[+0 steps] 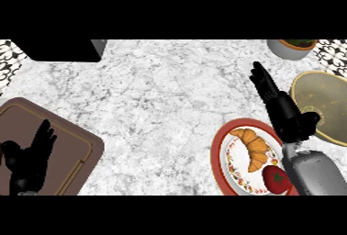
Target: Pick the croissant from the plate and place it in the bowl
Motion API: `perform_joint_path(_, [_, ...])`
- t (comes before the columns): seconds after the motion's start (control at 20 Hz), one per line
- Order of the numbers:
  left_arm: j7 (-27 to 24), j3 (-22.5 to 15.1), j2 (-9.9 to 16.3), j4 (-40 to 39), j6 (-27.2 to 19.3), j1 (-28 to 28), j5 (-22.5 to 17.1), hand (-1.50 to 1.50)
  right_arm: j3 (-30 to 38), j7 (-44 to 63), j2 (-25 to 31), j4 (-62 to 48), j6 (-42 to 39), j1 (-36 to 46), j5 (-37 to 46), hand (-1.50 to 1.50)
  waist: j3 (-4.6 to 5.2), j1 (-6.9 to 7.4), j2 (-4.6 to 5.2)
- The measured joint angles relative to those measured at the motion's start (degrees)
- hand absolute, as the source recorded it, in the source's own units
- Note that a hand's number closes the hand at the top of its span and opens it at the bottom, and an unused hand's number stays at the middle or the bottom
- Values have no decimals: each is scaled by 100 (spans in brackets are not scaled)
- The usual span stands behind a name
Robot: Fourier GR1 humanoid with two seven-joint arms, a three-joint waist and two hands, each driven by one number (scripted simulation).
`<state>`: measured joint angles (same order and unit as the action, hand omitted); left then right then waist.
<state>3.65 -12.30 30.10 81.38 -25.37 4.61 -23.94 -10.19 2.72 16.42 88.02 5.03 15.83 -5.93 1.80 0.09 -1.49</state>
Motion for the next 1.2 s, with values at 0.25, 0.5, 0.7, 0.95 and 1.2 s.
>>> perform_joint_path(0.25, [-337, -185, -208, 286, 182, -488, 180, 0, -560, -254, 246, 78, -849, -419, 19, 150, -130, -78, 100])
perform_joint_path(0.5, [-486, -434, -386, 560, 348, -916, 299, 0, -535, -1003, 502, 147, -317, -887, 795, -150, -166, -300, 84])
perform_joint_path(0.7, [-546, -571, -528, 557, 407, -1144, 413, 0, -269, -2361, 56, 184, -107, -1741, 349, -150, -190, -292, 120])
perform_joint_path(0.95, [-426, -738, -797, 582, 383, -1363, 641, 0, 115, -3393, 82, 665, -141, -2455, 131, -150, -186, -162, 132])
perform_joint_path(1.2, [-242, -799, -942, 705, 370, -1424, 795, 0, 575, -2669, 572, 1612, 33, -2842, 259, -150, -178, -101, 132])
